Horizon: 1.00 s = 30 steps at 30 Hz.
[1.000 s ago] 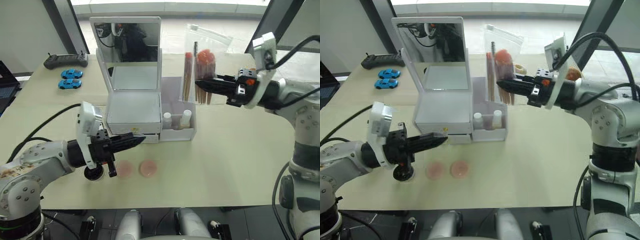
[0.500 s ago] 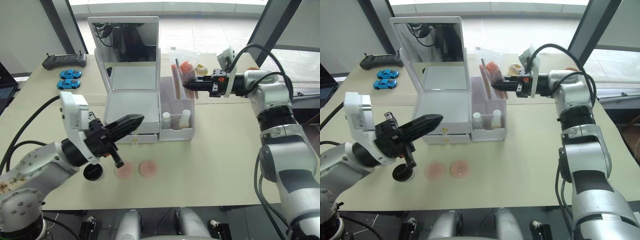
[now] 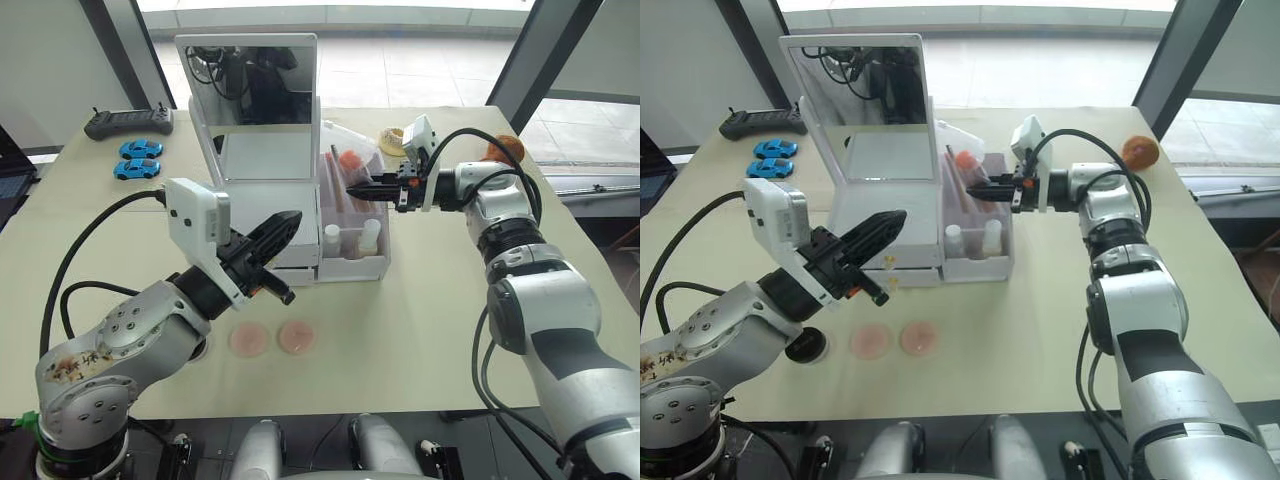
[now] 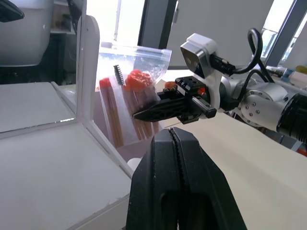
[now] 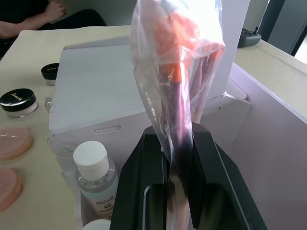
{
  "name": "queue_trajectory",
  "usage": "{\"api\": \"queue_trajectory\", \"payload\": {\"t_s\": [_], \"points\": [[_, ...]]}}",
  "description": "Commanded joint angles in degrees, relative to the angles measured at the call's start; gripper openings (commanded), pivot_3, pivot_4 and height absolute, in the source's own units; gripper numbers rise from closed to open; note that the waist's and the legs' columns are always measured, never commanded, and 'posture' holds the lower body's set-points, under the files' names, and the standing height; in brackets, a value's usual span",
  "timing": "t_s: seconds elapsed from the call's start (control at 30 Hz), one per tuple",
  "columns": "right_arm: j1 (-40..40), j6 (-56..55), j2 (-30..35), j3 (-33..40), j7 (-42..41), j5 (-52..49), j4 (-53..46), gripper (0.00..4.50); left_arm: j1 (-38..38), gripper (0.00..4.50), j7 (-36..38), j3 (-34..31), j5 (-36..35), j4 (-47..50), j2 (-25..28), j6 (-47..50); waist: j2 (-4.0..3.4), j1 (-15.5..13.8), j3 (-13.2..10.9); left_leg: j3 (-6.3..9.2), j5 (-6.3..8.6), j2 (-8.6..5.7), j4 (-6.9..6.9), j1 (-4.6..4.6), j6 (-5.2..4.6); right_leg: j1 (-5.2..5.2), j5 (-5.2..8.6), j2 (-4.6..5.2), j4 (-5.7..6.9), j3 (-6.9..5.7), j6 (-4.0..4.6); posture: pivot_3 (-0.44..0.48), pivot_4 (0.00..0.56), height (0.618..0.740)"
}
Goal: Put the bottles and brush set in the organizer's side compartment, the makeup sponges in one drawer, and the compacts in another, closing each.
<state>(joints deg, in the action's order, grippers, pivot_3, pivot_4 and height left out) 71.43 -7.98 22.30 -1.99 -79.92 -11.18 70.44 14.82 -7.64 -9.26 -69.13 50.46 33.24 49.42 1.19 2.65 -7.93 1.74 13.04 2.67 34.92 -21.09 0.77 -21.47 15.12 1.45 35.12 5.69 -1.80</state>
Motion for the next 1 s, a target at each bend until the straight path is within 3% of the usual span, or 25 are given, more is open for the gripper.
{"api": "queue_trajectory", "payload": {"t_s": [0.03,0.3,0.67,0.73,0.93,1.0], "points": [[2.9,-1.0,-0.1,2.2,0.9,0.8,1.0,0.21,0.9,0.00,-0.2,1.2,-1.4,-0.2,0.7,-0.6,0.00,0.0,0.0,0.00,-0.01,-0.01,0.01,0.00,0.01,0.01,0.00,0.01,-0.01,0.00,0.00,0.000,0.150,0.740],[3.9,-4.0,-0.5,2.4,2.3,4.8,3.5,0.21,2.0,0.00,0.1,2.3,-4.4,-1.9,1.7,-1.1,-0.01,0.0,0.0,0.01,-0.02,-0.01,-0.01,0.00,0.04,0.01,0.00,0.00,0.01,-0.01,0.00,0.000,0.150,0.740],[4.5,-6.0,1.3,6.5,3.7,5.2,3.7,3.94,2.0,0.00,0.9,3.3,-6.8,-2.8,3.2,-1.7,-0.01,0.0,0.0,0.01,-0.14,-0.02,-0.03,0.00,0.24,0.02,0.00,0.01,0.01,-0.02,0.00,0.000,0.150,0.740],[4.7,-5.9,2.9,7.5,3.1,4.9,2.5,4.46,2.5,0.00,1.5,3.7,-6.6,-3.3,3.2,-1.7,-0.01,-0.1,0.0,0.02,-0.14,-0.02,-0.03,0.00,0.24,0.02,0.00,0.02,0.01,-0.02,0.00,0.000,0.150,0.740],[4.0,-2.3,5.5,8.0,0.7,4.1,-3.5,4.46,3.5,0.00,3.1,4.5,-5.8,-4.4,3.1,-1.8,-0.01,0.1,0.0,0.01,-0.14,-0.03,-0.04,0.02,0.24,0.05,0.00,0.01,0.00,-0.01,-0.01,0.000,0.150,0.740],[1.4,-2.1,5.8,5.6,2.3,6.0,-9.5,4.46,3.8,0.00,3.6,4.7,-5.1,-4.8,3.0,-2.0,-0.02,0.2,0.0,0.02,-0.14,-0.01,-0.06,0.03,0.25,0.04,0.00,-0.01,0.02,-0.01,-0.01,0.000,0.150,0.740]]}}
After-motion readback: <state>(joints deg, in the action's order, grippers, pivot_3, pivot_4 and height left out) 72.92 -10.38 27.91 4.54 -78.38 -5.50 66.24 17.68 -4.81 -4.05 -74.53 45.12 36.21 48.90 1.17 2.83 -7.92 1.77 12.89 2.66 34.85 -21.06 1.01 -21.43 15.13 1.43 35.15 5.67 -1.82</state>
